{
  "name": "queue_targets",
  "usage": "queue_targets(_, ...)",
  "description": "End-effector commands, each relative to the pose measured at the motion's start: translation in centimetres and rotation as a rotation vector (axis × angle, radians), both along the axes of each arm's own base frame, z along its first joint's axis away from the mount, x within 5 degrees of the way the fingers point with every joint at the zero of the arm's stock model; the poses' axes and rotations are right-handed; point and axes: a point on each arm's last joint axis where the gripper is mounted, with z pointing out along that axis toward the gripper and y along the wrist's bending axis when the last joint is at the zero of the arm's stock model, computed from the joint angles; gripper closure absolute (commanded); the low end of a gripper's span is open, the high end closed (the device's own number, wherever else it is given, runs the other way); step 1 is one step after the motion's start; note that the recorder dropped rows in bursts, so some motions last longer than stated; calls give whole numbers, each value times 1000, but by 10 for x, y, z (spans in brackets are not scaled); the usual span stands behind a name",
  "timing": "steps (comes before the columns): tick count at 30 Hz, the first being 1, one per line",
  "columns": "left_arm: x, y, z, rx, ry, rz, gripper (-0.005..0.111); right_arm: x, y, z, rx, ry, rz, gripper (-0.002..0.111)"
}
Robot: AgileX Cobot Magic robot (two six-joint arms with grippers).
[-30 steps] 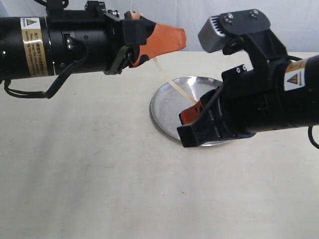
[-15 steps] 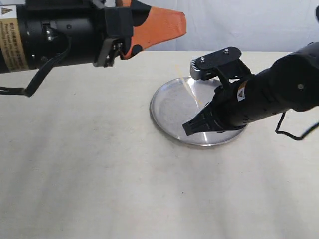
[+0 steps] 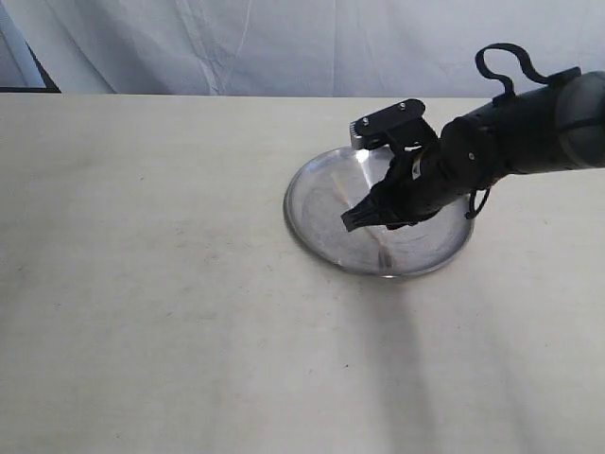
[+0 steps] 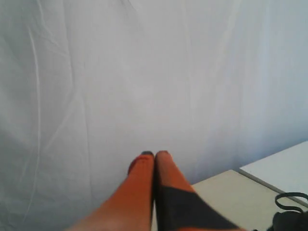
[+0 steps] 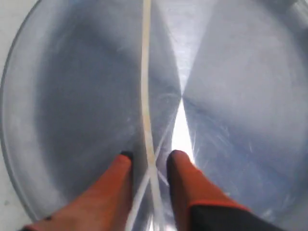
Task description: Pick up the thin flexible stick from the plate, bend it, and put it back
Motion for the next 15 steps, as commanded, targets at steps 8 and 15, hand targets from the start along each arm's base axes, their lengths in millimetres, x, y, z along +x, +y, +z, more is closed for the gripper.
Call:
queue_targets(8,-3,9,4,13,-48,64,107,-11,-9,81,-2,-70,-21,108)
queue_targets(15,-4,8,4,13,-48,61,107,-57,-25,154,21,-149,-42,108)
